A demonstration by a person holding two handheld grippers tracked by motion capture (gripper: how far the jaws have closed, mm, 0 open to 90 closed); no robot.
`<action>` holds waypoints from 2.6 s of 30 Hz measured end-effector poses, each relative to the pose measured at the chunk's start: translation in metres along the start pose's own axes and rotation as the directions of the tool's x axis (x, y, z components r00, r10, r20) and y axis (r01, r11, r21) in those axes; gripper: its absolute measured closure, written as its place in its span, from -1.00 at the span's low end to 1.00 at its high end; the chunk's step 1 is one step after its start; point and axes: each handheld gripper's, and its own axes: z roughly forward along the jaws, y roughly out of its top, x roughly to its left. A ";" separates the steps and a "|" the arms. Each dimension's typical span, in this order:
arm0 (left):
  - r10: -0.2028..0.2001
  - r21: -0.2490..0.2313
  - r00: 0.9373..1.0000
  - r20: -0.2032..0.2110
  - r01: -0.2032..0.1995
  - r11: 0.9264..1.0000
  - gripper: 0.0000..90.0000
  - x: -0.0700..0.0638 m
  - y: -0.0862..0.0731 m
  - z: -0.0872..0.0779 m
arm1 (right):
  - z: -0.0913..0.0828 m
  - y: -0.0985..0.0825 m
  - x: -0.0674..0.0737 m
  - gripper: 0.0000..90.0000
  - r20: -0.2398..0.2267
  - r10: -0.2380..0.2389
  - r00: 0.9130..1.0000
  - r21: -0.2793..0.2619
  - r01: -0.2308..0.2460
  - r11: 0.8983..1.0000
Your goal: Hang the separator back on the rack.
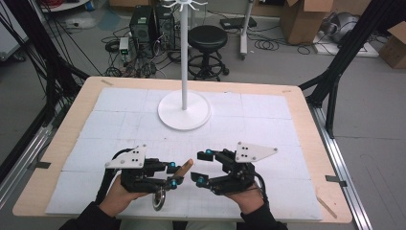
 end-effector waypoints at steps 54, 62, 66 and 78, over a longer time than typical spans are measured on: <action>0.010 -0.087 0.989 -0.145 -0.023 0.996 -0.27 -0.001 0.001 -0.006 | 0.035 0.059 0.020 0.56 0.218 -0.012 0.976 0.030 0.005 1.000; 0.008 -0.066 0.984 -0.180 -0.020 0.998 -0.06 -0.002 0.001 -0.007 | 0.044 0.055 0.031 0.56 0.259 0.001 0.966 0.035 -0.010 0.999; 0.033 -0.047 0.980 -0.194 -0.043 0.998 0.22 -0.004 0.003 -0.007 | 0.047 0.053 0.034 0.56 0.269 0.011 0.963 0.039 -0.022 0.999; 0.016 -0.016 0.988 -0.155 -0.018 1.000 0.56 -0.004 0.006 -0.008 | 0.046 0.046 0.032 0.48 0.242 0.031 0.970 0.024 -0.038 0.999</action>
